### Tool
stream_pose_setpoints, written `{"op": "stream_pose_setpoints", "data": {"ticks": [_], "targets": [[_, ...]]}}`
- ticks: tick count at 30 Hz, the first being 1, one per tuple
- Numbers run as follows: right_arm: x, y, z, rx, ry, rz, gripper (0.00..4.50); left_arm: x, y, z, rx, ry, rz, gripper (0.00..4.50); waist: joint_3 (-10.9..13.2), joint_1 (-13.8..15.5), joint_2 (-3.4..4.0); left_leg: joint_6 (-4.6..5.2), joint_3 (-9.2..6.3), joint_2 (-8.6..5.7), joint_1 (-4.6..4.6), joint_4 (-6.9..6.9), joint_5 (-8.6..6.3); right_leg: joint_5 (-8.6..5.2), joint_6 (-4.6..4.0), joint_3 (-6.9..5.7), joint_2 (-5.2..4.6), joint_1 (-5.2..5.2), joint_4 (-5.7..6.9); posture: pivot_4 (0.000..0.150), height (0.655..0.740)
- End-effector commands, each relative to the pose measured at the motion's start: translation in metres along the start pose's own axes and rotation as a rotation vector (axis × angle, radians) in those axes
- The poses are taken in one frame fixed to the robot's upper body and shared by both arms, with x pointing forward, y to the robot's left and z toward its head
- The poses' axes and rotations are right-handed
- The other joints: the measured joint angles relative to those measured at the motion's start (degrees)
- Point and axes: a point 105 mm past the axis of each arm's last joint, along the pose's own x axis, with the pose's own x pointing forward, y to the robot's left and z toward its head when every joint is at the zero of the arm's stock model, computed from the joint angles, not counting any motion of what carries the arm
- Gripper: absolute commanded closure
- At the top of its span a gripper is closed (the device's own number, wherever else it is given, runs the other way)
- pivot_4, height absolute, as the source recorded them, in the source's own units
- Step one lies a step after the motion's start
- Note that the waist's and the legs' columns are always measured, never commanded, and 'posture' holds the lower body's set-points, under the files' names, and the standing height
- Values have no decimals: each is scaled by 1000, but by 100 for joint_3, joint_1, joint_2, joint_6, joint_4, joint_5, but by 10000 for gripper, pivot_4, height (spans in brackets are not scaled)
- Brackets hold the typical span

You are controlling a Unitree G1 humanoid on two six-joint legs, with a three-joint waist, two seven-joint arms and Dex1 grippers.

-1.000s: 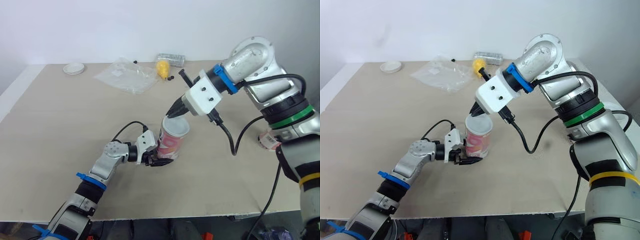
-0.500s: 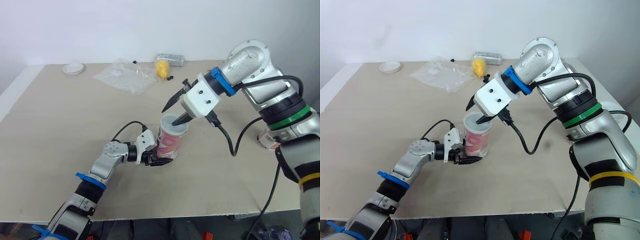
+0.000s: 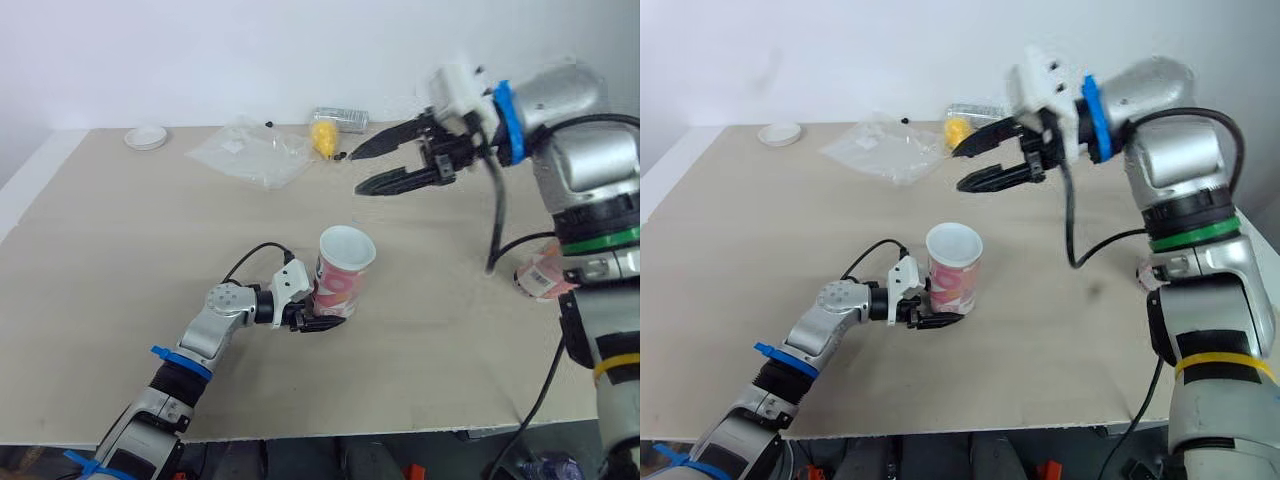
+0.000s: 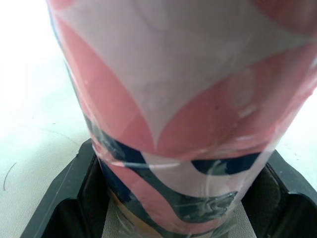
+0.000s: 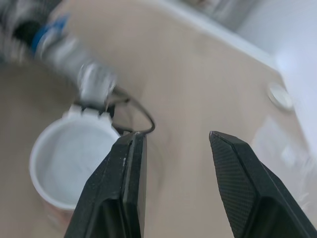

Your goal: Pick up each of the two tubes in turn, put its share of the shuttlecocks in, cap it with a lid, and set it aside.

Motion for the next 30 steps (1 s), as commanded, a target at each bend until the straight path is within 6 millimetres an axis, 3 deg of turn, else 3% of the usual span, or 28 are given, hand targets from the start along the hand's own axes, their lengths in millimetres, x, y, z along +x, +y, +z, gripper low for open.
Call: {"op": "stream_pose_setpoints", "data": {"ticks": [1, 2, 3, 13, 21, 30], "targets": [[2, 12, 17, 58, -73, -8, 39112, -12, 1, -35, -116, 103, 49, 12278, 1, -11, 9, 0, -1, 0, -2, -3, 0, 1, -2, 0, 2, -5, 1, 1500, 7400], [5, 14, 16, 80, -72, -17, 43218, -12, 0, -35, -121, 99, 48, 12278, 1, -15, 11, 0, -3, 1, -3, -4, 0, 1, -3, 0, 6, -9, 2, 1500, 7400], [7, 17, 15, 89, -69, -18, 44202, -12, 0, -35, -123, 97, 46, 12278, 2, -16, 13, 0, -4, 2, -3, -5, 0, 1, -3, 0, 9, -11, 3, 1500, 7400], [43, 51, 10, 26, 14, 106, 44202, -11, -3, -35, -115, 105, 38, 12278, 1, -21, 11, -1, -5, 4, -6, -5, -1, 0, -3, -1, 13, -15, 1, 1500, 7400], [56, 55, -9, 24, 96, 137, 44202, -12, -4, -37, -117, 108, 39, 12278, 2, -21, 8, -2, -5, 4, -8, -7, -2, -3, -5, -3, 13, -18, 0, 1500, 7400], [54, 51, -23, 17, 178, 145, 44202, -13, -5, -37, -120, 109, 42, 12278, 2, -24, 7, -5, -5, 4, -9, -7, -4, -7, -3, -3, 13, -17, 0, 1500, 7400]]}}
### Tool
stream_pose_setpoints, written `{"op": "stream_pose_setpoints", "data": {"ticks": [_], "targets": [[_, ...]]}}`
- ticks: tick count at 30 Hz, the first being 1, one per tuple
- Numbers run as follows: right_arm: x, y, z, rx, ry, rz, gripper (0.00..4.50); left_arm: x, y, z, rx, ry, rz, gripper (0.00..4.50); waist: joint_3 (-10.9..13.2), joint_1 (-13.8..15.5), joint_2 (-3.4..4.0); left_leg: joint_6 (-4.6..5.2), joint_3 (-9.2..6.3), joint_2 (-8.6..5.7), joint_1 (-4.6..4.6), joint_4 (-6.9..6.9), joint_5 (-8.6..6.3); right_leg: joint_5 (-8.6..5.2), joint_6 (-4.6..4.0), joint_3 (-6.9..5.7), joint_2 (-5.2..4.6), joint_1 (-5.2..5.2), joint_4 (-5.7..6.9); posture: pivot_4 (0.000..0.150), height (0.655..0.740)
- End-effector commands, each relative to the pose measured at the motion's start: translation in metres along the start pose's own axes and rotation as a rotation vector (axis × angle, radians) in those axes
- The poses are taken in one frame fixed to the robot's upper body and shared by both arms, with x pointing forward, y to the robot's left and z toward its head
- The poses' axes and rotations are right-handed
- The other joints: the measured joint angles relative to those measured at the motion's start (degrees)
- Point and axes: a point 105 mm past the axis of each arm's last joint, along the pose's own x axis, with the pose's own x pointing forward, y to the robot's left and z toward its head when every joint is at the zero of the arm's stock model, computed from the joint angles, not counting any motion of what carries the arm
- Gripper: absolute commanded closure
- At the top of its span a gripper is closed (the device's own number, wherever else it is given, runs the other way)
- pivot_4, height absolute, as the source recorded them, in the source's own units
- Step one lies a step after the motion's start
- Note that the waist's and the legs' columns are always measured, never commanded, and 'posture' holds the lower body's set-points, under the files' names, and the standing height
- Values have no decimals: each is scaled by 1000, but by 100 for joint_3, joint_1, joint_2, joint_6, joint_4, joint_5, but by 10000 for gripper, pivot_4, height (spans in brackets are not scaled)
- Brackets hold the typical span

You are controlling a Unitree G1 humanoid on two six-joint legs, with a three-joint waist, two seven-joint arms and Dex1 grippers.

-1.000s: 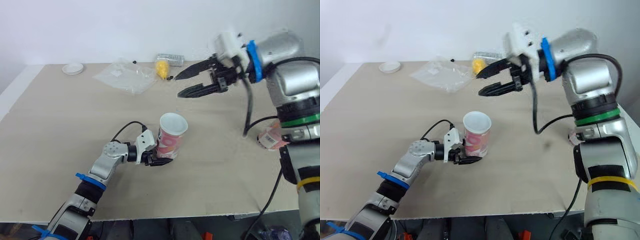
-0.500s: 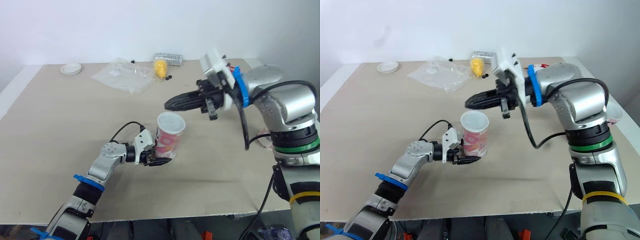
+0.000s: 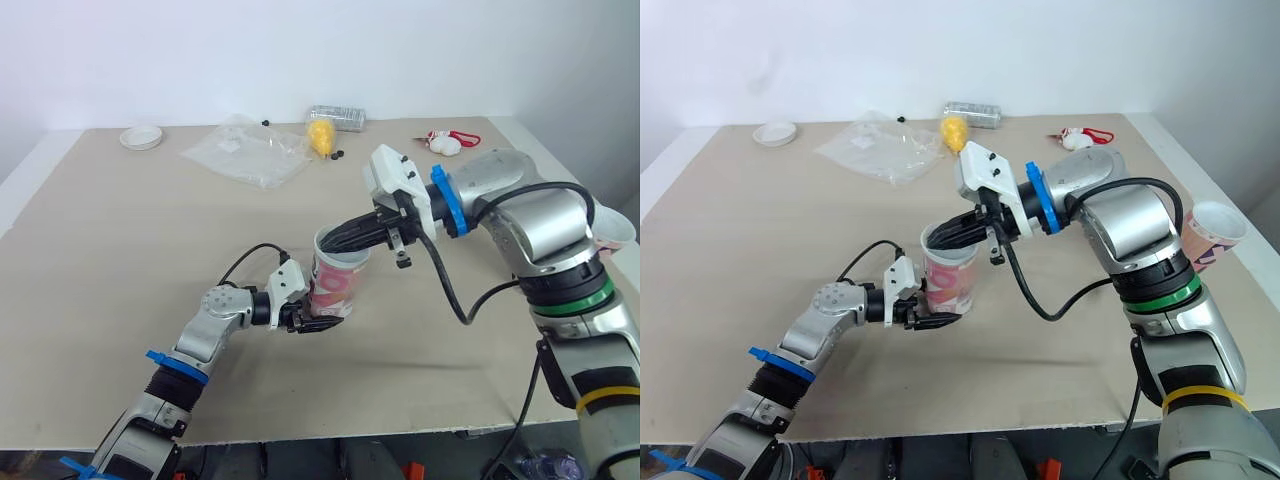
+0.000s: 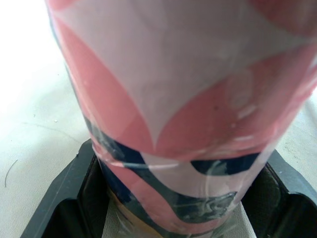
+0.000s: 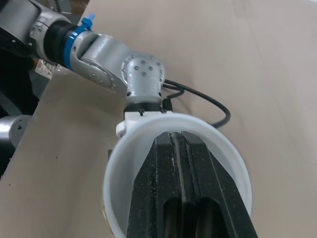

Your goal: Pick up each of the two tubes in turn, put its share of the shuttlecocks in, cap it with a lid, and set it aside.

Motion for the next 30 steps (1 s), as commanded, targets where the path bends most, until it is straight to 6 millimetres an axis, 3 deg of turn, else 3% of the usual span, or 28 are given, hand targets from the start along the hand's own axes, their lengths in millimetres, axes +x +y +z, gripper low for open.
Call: {"op": "stream_pose_setpoints", "data": {"ticks": [1, 18, 30], "targets": [[-1, 2, 0, -49, 44, 16, 44202, -9, -3, -37, -106, 115, 31, 12278, 0, 0, 0, 0, 0, 0, 0, 0, 0, 0, 0, 0, 0, 0, 0, 1500, 7400], [9, 0, -27, -124, 202, 65, 44202, -10, -1, -39, -113, 122, 43, 12278, -37, -11, -8, -3, 0, 1, 15, 0, -2, 0, -1, 0, 0, 8, 0, 1500, 7400], [20, 3, -30, -99, 221, 108, 44202, -11, 1, -39, -112, 127, 51, 12278, -51, -15, -11, -6, 0, 1, 30, -7, -4, 0, -3, 0, 0, 11, 0, 1500, 7400]]}}
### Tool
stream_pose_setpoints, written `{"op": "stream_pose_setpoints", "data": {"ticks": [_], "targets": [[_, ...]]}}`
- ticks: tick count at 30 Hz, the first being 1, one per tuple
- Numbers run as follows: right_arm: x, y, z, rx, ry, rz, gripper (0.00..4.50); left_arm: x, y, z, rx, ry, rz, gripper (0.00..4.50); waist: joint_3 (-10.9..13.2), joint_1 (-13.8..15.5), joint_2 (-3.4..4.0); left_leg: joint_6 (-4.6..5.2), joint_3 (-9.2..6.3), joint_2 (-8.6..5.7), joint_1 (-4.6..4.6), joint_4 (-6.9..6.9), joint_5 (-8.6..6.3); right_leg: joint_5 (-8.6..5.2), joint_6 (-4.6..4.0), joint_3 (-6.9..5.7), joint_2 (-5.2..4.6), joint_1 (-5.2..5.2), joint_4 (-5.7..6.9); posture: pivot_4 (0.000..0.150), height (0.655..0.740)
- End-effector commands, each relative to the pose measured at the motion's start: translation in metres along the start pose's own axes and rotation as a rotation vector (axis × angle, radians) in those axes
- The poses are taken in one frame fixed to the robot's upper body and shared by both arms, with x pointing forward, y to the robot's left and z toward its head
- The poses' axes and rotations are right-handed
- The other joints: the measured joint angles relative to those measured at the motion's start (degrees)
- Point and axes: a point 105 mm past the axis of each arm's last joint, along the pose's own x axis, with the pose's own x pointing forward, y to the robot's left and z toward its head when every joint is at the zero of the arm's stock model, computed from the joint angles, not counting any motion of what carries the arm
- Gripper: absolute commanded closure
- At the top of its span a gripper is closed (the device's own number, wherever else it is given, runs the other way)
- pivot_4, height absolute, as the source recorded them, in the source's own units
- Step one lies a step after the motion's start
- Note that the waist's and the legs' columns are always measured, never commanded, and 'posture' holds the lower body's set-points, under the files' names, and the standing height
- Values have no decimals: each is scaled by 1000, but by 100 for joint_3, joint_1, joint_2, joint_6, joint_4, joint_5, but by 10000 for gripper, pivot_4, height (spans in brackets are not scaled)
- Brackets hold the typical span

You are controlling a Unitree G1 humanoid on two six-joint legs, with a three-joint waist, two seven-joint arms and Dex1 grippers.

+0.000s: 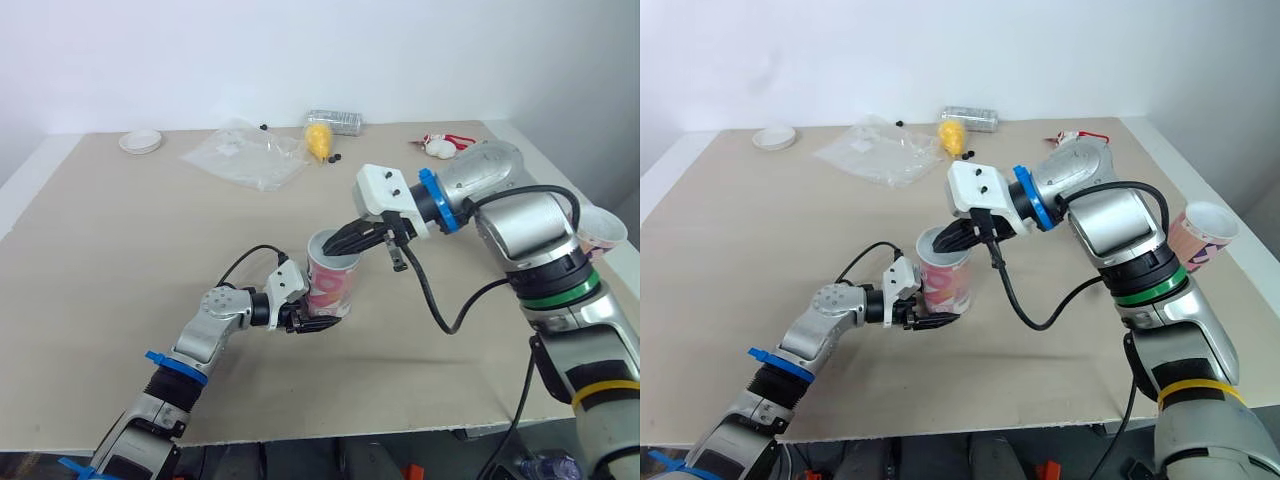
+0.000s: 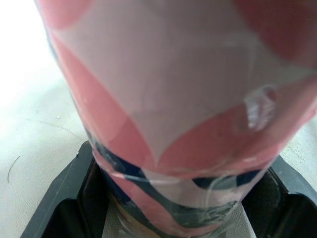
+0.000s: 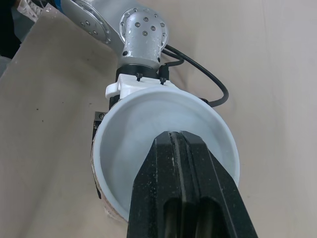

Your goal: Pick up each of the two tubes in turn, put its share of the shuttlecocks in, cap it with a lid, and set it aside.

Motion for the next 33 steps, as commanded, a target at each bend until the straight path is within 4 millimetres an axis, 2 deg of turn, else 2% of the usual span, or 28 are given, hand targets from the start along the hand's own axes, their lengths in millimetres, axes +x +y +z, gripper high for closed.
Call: {"op": "stream_pose_setpoints", "data": {"ticks": [1, 4, 7, 10, 12, 15, 18, 21, 24, 25, 26, 28, 29, 31, 33], "targets": [[14, 9, -18, 64, 66, 69, 44202, -9, 0, -35, -95, 109, 32, 12278, -5, 0, -2, 0, 0, 0, 2, -1, 0, 0, 0, 0, 0, 0, 0, 1500, 7400], [15, 10, -20, 71, 69, 75, 44202, -9, 0, -34, -94, 105, 31, 12278, -12, 0, -11, -2, 0, 0, 12, -5, -1, -2, -3, 0, 0, -3, 0, 1500, 7400], [8, 8, -6, 104, -8, 79, 44202, -9, -1, -34, -92, 102, 31, 12278, -15, 0, -16, -9, 1, -1, 40, -21, -5, -7, -11, 0, -4, 2, -3, 1500, 7400], [-15, -1, 17, 148, -144, 47, 44202, -9, -1, -33, -91, 100, 31, 12278, -12, 2, -19, -8, 0, -2, 44, -36, -5, -10, -17, 0, -4, 3, -3, 1500, 7400], [-31, -8, 23, 167, -195, 1, 44202, -10, -1, -33, -89, 100, 32, 12278, -9, 6, -19, -6, 0, -3, 31, -43, -3, -10, -18, 1, -4, 10, -2, 1500, 7400], [-57, -15, 24, 209, -271, -80, 44202, -11, 0, -32, -86, 99, 34, 12278, -8, 12, -20, -4, -1, -5, 15, -43, -1, -11, -16, 1, -4, 0, -3, 1500, 7400], [-72, -17, 24, 222, -322, -137, 44202, -12, 1, -31, -83, 98, 35, 12278, -7, 10, -22, -4, -1, -5, 11, -43, -2, -15, -16, 0, -4, -2, -4, 1500, 7400], [-100, -25, 8, 246, -414, -360, 44202, -14, 1, -29, -67, 92, 41, 12278, -1, 10, -35, -4, -4, -5, 12, -51, -2, -18, -19, -1, -2, -4, -4, 1500, 7400], [-105, -22, -17, 258, -413, -510, 35682, -15, 0, -26, -63, 79, 42, 12278, -1, 7, -37, -4, -2, -5, 12, -54, -2, -20, -20, 1, -2, -4, -6, 1500, 7400], [-102, -15, -28, 258, -391, -532, 31282, -16, 0, -25, -59, 75, 41, 12278, -1, 6, -37, -4, 1, -5, 11, -56, -2, -21, -19, 3, -2, -5, -7, 1500, 7400], [-98, -8, -38, 271, -375, -546, 25930, -16, 0, -23, -60, 71, 39, 5635, -1, 6, -37, -4, 1, -5, 11, -59, -2, -23, -19, 4, -2, -4, -7, 1500, 7400], [-89, 5, -51, 294, -364, -564, 16688, -18, 1, -19, -56, 50, 46, 131, 1, 4, -32, -4, -3, -5, 11, -66, -2, -26, -10, 4, 2, -5, -7, 1500, 7400], [-85, 10, -54, 306, -366, -568, 10870, -19, 2, -16, -51, 42, 50, 0, 3, 0, -29, -4, -3, -5, 10, -73, -2, -19, 6, 5, 3, -7, -7, 1500, 7400], [-75, 21, -60, 340, -375, -558, 2111, -19, 3, -12, -37, 27, 50, 0, 4, -4, -24, -3, -2, -4, 10, -77, -2, -20, 6, 6, 6, -11, -7, 1500, 7400], [-66, 31, -65, 364, -372, -542, 918, -20, 3, -9, -30, 16, 49, 0, 6, -3, -24, -3, -6, -2, 10, -77, -2, -20, 5, 7, 11, -11, -7, 1500, 7400]]}}
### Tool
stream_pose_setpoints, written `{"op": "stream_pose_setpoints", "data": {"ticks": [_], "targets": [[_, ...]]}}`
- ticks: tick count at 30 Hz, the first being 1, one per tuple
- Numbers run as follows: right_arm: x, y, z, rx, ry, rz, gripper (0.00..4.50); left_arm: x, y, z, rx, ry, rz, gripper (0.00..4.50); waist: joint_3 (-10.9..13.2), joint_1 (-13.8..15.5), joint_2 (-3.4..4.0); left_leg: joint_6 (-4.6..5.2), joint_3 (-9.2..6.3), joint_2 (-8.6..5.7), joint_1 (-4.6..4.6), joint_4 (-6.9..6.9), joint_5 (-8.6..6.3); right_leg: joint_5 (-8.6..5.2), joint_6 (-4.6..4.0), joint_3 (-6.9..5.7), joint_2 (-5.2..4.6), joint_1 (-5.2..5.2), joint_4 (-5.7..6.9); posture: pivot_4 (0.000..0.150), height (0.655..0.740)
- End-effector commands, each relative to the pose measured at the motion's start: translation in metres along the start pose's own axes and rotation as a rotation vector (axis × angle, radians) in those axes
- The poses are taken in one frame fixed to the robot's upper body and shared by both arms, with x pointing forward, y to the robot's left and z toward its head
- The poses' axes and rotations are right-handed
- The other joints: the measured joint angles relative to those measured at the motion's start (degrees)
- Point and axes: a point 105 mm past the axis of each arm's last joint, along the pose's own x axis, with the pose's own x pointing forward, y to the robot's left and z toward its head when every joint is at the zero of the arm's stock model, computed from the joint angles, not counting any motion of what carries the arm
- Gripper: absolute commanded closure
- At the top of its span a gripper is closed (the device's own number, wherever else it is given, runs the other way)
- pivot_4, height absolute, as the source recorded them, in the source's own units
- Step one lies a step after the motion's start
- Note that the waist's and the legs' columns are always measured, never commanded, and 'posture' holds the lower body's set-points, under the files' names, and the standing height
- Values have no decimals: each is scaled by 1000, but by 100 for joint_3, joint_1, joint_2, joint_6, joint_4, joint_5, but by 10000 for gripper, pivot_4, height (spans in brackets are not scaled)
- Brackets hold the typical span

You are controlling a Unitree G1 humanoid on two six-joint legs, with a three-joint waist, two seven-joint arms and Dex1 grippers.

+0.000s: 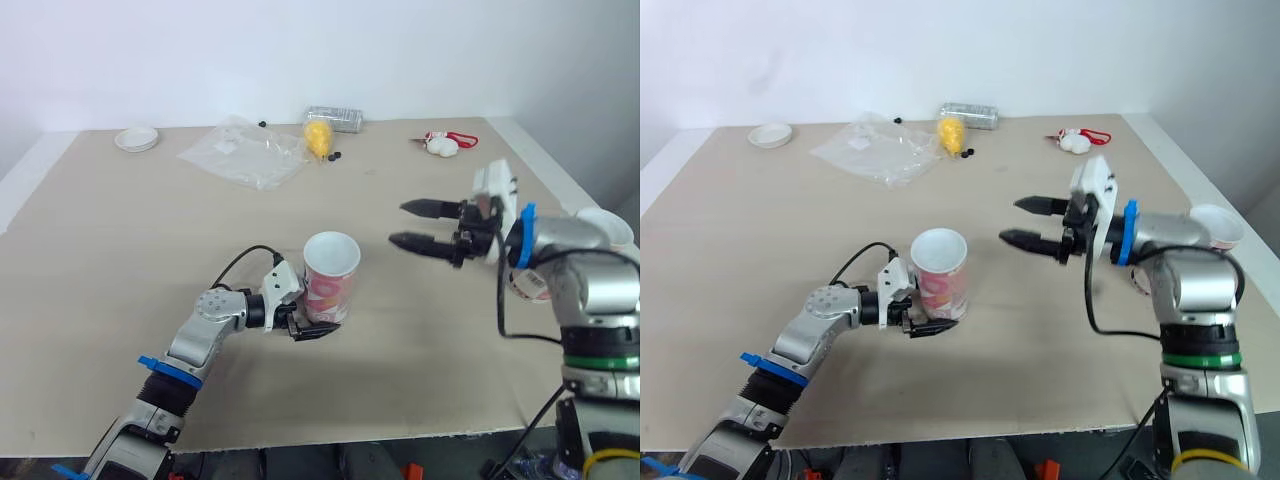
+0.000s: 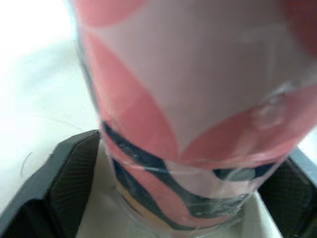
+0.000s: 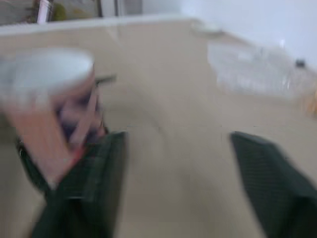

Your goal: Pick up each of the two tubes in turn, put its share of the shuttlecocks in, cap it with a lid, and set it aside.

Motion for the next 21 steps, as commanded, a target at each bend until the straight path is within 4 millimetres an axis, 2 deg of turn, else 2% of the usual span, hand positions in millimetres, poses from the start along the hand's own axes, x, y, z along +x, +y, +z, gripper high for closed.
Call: {"op": "stream_pose_setpoints", "data": {"ticks": [1, 7, 15, 21], "targets": [[-1, 14, 7, -43, -39, 14, 918, -12, 5, -11, -28, 32, 38, 0, 2, 3, -3, 0, -2, -1, -1, 0, 0, 0, 1, 0, 0, 1, 0, 1500, 7400], [3, 41, -36, 18, 43, 111, 918, -23, 2, -4, 11, 12, 16, 0, 15, 4, -23, -1, -3, -3, -4, 4, -1, -19, -23, 0, -3, 4, -1, 1500, 7400], [19, 52, -55, 25, 40, 155, 918, -53, -1, 0, 24, 12, 9, 0, 54, 11, -49, -6, -5, 0, -8, 2, -3, -27, -23, -2, -3, 1, -1, 1500, 7400], [32, 58, -68, 20, 40, 189, 918, -71, -7, 14, 26, -43, 19, 0, 68, 29, -70, -17, -6, -2, -17, 3, -10, -29, -3, -4, -9, -2, -1, 1500, 7400]]}}
